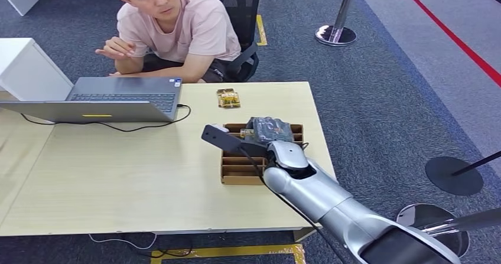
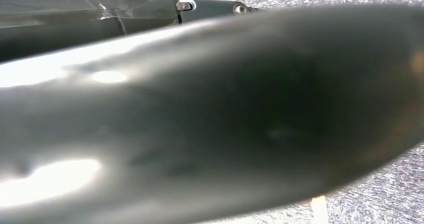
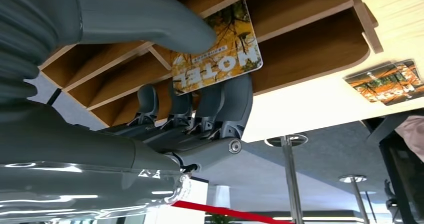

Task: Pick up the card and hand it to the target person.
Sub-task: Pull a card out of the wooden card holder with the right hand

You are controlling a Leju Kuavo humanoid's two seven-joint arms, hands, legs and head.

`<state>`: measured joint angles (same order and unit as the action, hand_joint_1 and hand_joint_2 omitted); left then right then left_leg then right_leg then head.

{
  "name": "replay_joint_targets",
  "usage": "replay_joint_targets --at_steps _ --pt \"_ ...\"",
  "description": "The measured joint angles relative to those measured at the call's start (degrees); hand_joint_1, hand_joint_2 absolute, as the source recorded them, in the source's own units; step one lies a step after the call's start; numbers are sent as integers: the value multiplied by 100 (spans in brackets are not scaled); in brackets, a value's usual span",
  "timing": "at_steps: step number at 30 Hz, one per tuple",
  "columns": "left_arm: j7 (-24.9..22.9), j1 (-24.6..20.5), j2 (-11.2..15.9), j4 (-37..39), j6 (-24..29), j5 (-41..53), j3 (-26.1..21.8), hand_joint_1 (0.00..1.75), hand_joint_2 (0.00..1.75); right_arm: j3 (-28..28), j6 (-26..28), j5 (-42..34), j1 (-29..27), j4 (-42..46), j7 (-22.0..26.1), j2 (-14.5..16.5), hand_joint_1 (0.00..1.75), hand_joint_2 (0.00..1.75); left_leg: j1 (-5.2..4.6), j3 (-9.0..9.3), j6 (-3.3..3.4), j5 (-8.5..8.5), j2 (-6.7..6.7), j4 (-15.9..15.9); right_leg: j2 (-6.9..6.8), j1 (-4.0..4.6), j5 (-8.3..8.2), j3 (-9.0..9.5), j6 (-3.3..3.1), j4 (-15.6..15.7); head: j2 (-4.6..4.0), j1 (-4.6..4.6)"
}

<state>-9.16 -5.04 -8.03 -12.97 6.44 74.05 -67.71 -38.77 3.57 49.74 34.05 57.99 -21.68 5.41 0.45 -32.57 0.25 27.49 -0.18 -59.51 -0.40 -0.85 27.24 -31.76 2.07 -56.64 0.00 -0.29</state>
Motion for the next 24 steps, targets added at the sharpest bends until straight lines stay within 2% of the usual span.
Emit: replay_joint_targets --at_steps 2,13,14,17,18,24 --pt "39 0 -2 0 -8 1 0 0 0 -1 -7 1 -3 0 0 4 131 175 0 0 0 0 0 0 0 0 0 0 0 0 0 0" --pt "157 1 -3 1 -63 2 0 0 0 -3 -30 -2 -21 0 15 8 133 175 0 0 -1 0 0 0 0 0 1 0 -2 0 0 -1" --pt "157 1 -3 1 -63 2 0 0 0 -3 -29 -2 -23 0 15 8 138 175 0 0 -1 0 0 0 0 1 1 0 -2 0 0 -1" --pt "160 1 -2 1 -63 2 0 0 131 -3 -30 -2 -23 -1 15 8 157 175 0 0 -1 0 0 0 0 1 1 0 -2 0 0 0" --pt "167 1 -1 1 -63 2 0 0 175 -3 -30 -2 -23 -1 15 8 158 175 0 0 -1 0 0 0 0 0 1 0 -2 0 0 1" --pt "256 2 -1 1 -57 73 2 0 175 -3 -36 -2 -24 0 22 8 162 175 0 0 -1 0 0 0 1 1 1 0 -2 0 -1 1"
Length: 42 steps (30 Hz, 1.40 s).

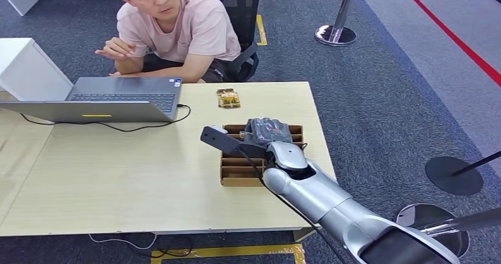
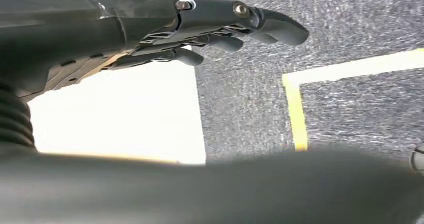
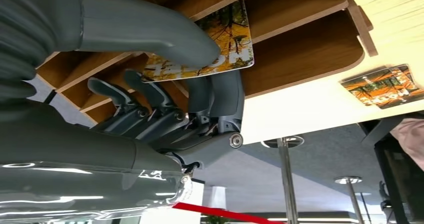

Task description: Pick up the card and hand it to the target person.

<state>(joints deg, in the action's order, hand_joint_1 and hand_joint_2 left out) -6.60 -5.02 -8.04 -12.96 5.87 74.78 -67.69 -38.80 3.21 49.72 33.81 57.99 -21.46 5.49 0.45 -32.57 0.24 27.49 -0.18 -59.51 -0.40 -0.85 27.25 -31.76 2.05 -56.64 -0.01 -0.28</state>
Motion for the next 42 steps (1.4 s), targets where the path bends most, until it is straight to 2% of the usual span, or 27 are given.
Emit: replay_joint_targets --at_steps 7,14,18,27,30,33,35,39,42 --pt "-5 0 3 0 162 -59 -2 0 175 0 100 0 -5 75 137 -9 162 175 0 0 0 0 0 0 0 0 0 0 0 0 1 0" --pt "-7 2 4 0 127 -75 -2 0 175 13 516 28 -13 1077 781 -151 162 175 0 -3 0 0 0 0 0 0 0 -4 0 0 1 -1" --pt "-7 1 4 0 114 -75 -2 0 175 17 622 54 26 1562 930 -219 162 175 0 -4 -1 0 0 0 0 0 1 -5 -1 0 1 -1" --pt "7 0 4 0 90 -73 -2 0 175 24 944 81 87 1936 1333 -286 162 175 0 -5 -1 0 0 0 0 0 0 -5 -1 0 1 -1" --pt "2 -1 4 0 68 -56 -2 0 175 19 1118 231 91 1947 1601 -284 162 175 0 -6 -1 0 0 0 0 0 1 -5 -1 0 1 -1" --pt "-1 -5 4 0 49 26 0 0 175 0 1522 489 117 1791 1998 -239 162 175 1 -10 -1 0 0 1 0 1 1 -6 -1 -1 1 -1" --pt "3 -12 4 0 36 90 1 0 175 -14 1990 692 205 1449 2251 -142 162 175 1 -10 -1 0 0 1 0 1 1 -6 -1 -1 1 -1" --pt "42 -34 4 0 -4 179 13 0 175 -21 2995 985 508 252 2560 162 162 175 5 -8 -5 -3 0 1 -1 5 0 -6 -1 -2 1 -2" --pt "63 -42 5 0 -26 240 18 0 175 21 3474 1196 811 -797 2674 396 162 175 7 -8 -9 -6 -1 0 -1 6 -1 -7 -3 -3 1 -1"
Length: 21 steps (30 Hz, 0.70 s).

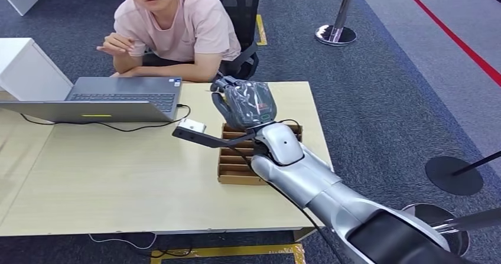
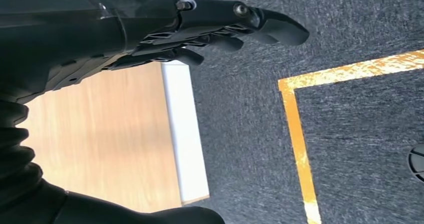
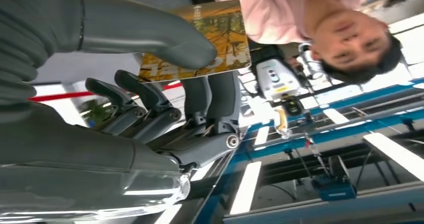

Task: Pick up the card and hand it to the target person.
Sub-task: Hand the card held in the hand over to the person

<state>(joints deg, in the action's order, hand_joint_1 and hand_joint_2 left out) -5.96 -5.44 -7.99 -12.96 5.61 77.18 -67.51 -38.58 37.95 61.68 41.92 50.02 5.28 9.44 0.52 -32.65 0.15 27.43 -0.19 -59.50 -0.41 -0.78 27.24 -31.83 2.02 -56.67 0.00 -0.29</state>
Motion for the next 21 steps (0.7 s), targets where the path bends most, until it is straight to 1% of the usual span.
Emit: replay_joint_targets --at_steps 3,8,15,21 --pt "-8 0 2 -1 -20 6 2 0 175 172 153 333 199 -796 41 165 162 175 1 -2 -1 -1 -2 0 -1 1 0 0 -1 -1 -1 -1" --pt "-24 -2 6 0 -35 5 2 0 175 500 173 687 399 -1482 43 373 162 175 1 -4 -2 0 0 0 2 1 0 -5 -1 -1 0 0" --pt "-27 -1 8 0 -39 -2 2 0 175 735 180 857 529 -1944 8 533 162 175 1 -4 -2 0 0 1 2 2 0 -6 -2 -1 -1 -1" --pt "-26 -1 8 0 -38 -3 2 0 175 834 181 928 573 -2112 22 630 162 175 1 -4 -2 0 0 0 2 2 0 -6 -2 -1 0 1"
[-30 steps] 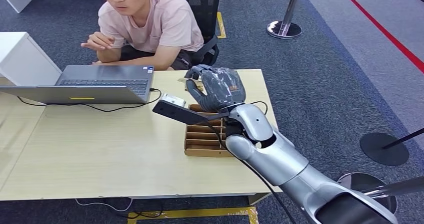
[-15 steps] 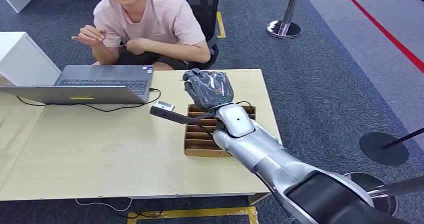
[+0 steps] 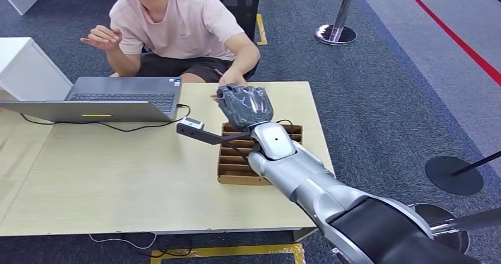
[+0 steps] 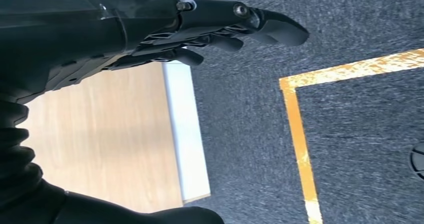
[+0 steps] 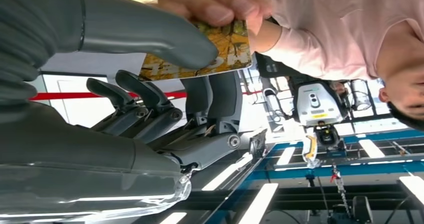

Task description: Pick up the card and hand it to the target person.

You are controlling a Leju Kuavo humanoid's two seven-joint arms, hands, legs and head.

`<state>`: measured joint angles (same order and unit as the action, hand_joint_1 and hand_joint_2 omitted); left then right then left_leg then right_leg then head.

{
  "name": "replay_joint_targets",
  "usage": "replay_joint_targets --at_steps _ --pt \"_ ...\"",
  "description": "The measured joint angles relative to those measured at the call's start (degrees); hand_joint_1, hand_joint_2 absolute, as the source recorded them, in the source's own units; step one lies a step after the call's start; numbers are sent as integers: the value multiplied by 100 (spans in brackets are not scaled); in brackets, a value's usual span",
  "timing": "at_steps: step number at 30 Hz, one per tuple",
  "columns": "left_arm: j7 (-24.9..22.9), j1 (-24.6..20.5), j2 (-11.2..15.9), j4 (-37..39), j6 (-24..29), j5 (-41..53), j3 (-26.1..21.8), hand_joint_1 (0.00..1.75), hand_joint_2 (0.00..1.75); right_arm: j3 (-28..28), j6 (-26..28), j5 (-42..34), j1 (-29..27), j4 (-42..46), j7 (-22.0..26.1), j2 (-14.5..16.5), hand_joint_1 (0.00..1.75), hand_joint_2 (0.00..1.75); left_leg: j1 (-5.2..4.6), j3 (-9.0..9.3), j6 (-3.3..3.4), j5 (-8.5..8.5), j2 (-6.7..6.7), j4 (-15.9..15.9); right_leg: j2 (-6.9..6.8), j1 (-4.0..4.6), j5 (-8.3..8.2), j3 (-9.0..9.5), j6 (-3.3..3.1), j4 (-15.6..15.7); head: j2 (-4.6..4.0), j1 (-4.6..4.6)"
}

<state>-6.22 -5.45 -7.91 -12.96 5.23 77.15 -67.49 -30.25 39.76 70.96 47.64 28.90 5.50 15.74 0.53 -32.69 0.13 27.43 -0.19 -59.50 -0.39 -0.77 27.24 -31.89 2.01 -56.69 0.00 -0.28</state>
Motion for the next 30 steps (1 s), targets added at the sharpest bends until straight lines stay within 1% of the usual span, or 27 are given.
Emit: replay_joint_targets --at_steps 2,6,11,15,19,21,25,28,30 --pt "-1 0 1 0 1 -2 0 0 175 38 1 23 21 -33 7 25 162 175 0 0 0 0 0 0 0 0 0 0 0 0 0 -1" --pt "50 0 2 0 1 2 0 0 175 68 2 37 49 -89 24 46 0 175 0 0 0 0 0 0 0 0 0 0 0 0 -1 0" --pt "131 0 3 0 1 7 0 0 175 72 2 38 73 -146 84 59 0 175 0 0 0 0 0 0 0 0 0 0 0 0 0 0" --pt "149 0 6 0 92 -18 0 0 0 83 2 38 85 -191 101 76 0 175 0 0 0 0 0 0 0 0 0 0 0 0 0 0" --pt "141 0 15 0 169 -42 0 0 0 187 4 -13 118 -220 140 91 0 175 0 0 0 0 0 0 0 0 0 -1 0 0 0 0" --pt "130 0 19 0 178 -67 0 0 0 283 4 -174 163 -221 199 87 0 175 0 0 0 0 0 0 0 0 0 -1 0 0 0 0" --pt "116 1 28 0 184 -133 -1 0 0 655 -11 -874 342 -223 430 27 0 175 -1 0 0 0 0 -1 -1 0 0 -2 0 1 0 -1" --pt "108 3 37 0 185 -139 -2 0 0 1002 -115 -1437 502 -221 585 -112 0 175 -1 0 0 0 0 -1 -1 -1 0 -2 0 1 0 -1" --pt "107 4 40 0 185 -150 -2 0 0 1163 -205 -1665 573 -218 638 -203 0 175 -2 0 0 0 0 -2 -1 -1 -1 -1 0 1 0 0"
